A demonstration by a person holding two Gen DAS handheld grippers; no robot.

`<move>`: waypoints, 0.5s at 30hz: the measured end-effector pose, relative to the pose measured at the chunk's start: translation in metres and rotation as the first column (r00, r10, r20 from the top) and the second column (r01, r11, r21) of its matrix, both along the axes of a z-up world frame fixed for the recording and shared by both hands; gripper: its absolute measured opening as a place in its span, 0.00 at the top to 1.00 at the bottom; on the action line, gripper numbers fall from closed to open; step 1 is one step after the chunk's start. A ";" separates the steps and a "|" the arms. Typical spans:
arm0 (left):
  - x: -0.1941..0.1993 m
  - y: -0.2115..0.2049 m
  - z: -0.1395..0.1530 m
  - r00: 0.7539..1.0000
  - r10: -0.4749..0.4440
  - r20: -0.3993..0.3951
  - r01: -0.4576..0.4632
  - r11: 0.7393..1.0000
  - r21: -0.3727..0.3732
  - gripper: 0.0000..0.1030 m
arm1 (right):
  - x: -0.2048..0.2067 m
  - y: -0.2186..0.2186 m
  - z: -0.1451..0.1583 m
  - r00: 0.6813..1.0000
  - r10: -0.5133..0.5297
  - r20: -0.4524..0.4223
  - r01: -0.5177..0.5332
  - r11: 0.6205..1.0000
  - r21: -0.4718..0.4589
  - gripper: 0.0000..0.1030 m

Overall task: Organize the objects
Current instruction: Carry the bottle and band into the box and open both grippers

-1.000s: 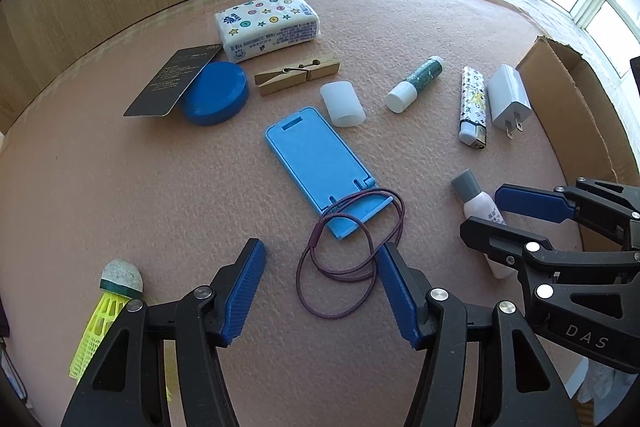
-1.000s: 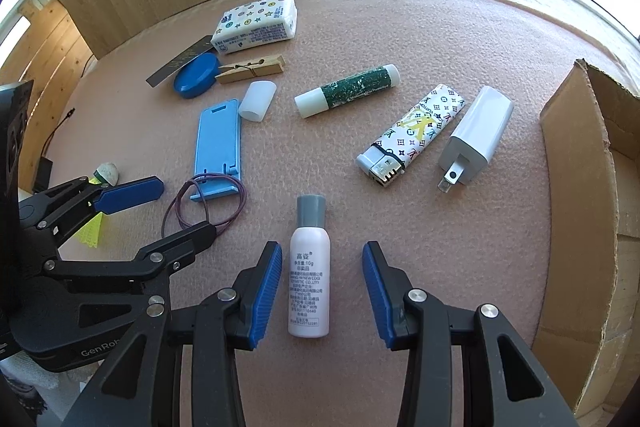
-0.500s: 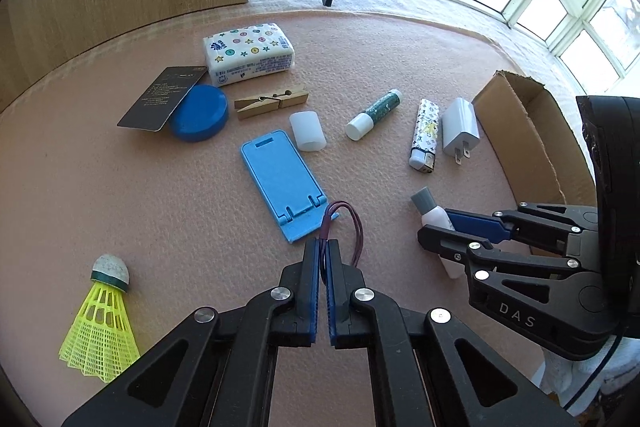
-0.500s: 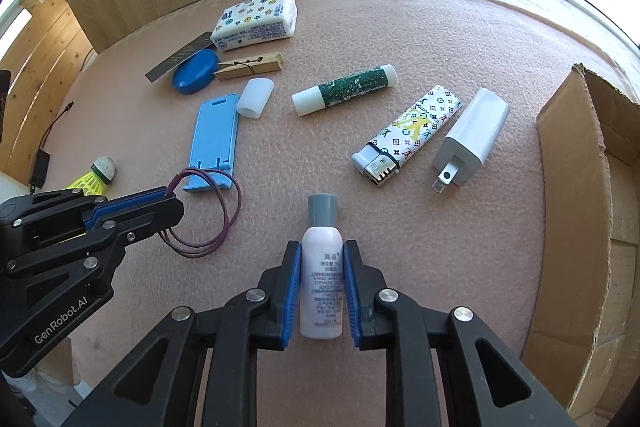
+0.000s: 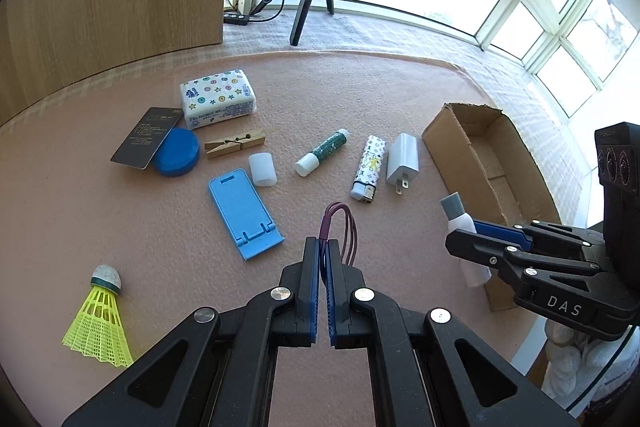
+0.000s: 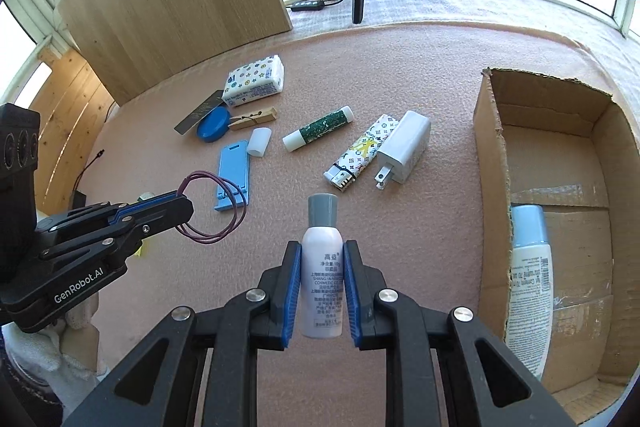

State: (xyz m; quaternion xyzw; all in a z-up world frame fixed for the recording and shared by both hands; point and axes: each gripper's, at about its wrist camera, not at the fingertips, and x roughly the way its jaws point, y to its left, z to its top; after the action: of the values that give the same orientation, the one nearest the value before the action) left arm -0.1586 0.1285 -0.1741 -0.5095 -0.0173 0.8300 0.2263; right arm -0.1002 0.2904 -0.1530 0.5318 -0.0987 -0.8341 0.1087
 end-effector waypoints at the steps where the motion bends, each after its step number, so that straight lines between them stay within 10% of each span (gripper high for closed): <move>1: 0.002 0.007 0.003 1.000 -0.013 -0.006 0.013 1.000 0.005 0.97 | 0.003 0.007 0.006 1.000 -0.014 -0.012 0.014 1.000 -0.002 0.82; 15: 0.019 0.142 0.034 0.971 -0.230 -0.068 0.234 0.971 0.059 0.97 | 0.058 0.123 0.033 0.969 -0.235 -0.074 0.241 0.968 0.074 0.82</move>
State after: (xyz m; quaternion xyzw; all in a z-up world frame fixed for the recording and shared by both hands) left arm -0.1401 0.2705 -0.1401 -0.4750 0.0217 0.8119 0.3389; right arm -0.0427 0.4131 -0.1198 0.4930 -0.1239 -0.8611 -0.0110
